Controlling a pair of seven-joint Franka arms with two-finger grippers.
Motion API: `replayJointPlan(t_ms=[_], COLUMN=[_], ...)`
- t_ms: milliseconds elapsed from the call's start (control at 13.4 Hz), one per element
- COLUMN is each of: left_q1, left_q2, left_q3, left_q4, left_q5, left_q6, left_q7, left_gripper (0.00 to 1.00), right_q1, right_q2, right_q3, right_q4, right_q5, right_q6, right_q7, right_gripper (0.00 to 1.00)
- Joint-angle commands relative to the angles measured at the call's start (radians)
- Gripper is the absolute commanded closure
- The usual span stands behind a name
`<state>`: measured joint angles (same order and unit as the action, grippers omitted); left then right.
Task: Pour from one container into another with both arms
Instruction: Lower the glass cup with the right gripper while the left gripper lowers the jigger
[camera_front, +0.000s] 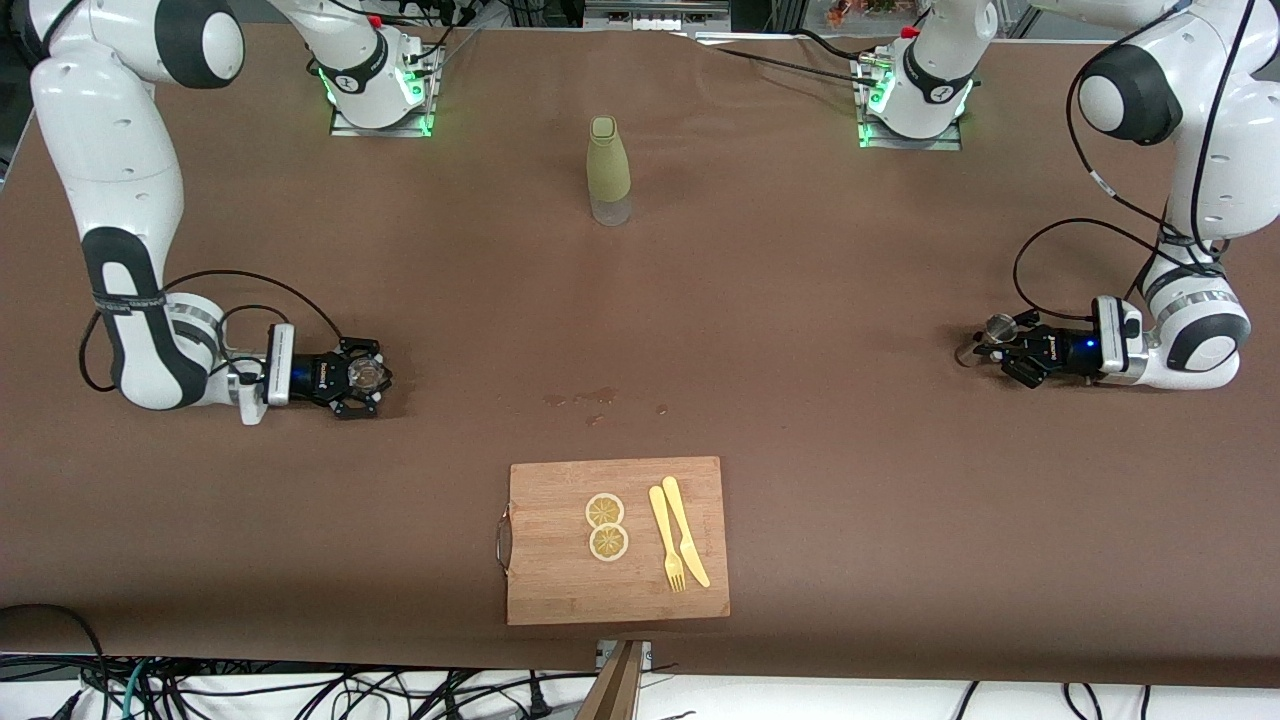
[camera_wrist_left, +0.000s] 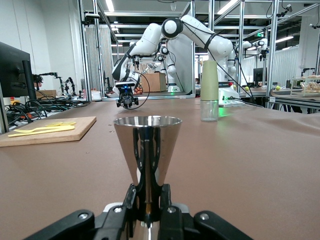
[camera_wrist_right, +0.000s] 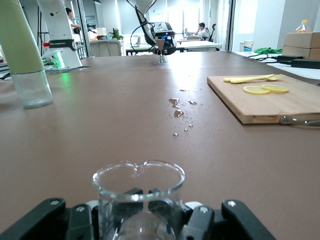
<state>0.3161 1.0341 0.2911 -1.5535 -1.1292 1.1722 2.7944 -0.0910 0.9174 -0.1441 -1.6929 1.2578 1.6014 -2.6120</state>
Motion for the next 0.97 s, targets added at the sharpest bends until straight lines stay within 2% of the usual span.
replayJointPlan(t_ms=[0, 75, 150, 224, 299, 374, 524, 673, 898], left_q1=[-0.003, 0.001, 0.003, 0.003, 0.003, 0.003, -0.002, -0.005, -0.012], left_q2=[0.029, 0.037, 0.041, 0.041, 0.04, 0.04, 0.032, 0.027, -0.003], left_q3=[0.014, 0.014, 0.016, 0.017, 0.017, 0.017, 0.017, 0.022, 0.025], left_q4=[-0.01, -0.01, -0.01, -0.01, -0.007, -0.002, 0.003, 0.047, 0.159], left_q5=[0.037, 0.039, 0.037, 0.037, 0.039, 0.037, 0.037, 0.052, 0.176], left_q6=[0.006, 0.033, 0.059, 0.073, 0.084, 0.096, 0.144, 0.179, 0.188], left_q7=[0.251, 0.251, 0.249, 0.248, 0.248, 0.241, 0.171, 0.044, -0.359], left_gripper=[1.0, 1.0, 0.99, 0.79, 0.67, 0.02, 0.0, 0.0, 0.0], right_q1=[-0.024, -0.024, -0.026, -0.03, -0.036, -0.05, -0.071, -0.101, -0.119], right_q2=[0.029, 0.031, 0.031, 0.031, 0.031, 0.029, 0.028, 0.026, 0.003], right_q3=[0.015, 0.015, 0.015, 0.014, 0.012, 0.012, 0.009, 0.006, -0.046], right_q4=[0.018, 0.018, 0.016, 0.016, 0.016, 0.016, 0.016, 0.016, 0.025], right_q5=[0.023, 0.023, 0.023, 0.022, 0.018, 0.009, -0.012, -0.053, -0.119], right_q6=[-0.026, -0.026, -0.029, -0.038, -0.041, -0.04, -0.041, -0.047, -0.084], right_q7=[-0.028, -0.028, -0.028, -0.025, -0.017, -0.011, -0.01, -0.002, 0.071], right_gripper=[0.92, 0.65, 0.01, 0.0, 0.0, 0.0, 0.0, 0.0, 0.0])
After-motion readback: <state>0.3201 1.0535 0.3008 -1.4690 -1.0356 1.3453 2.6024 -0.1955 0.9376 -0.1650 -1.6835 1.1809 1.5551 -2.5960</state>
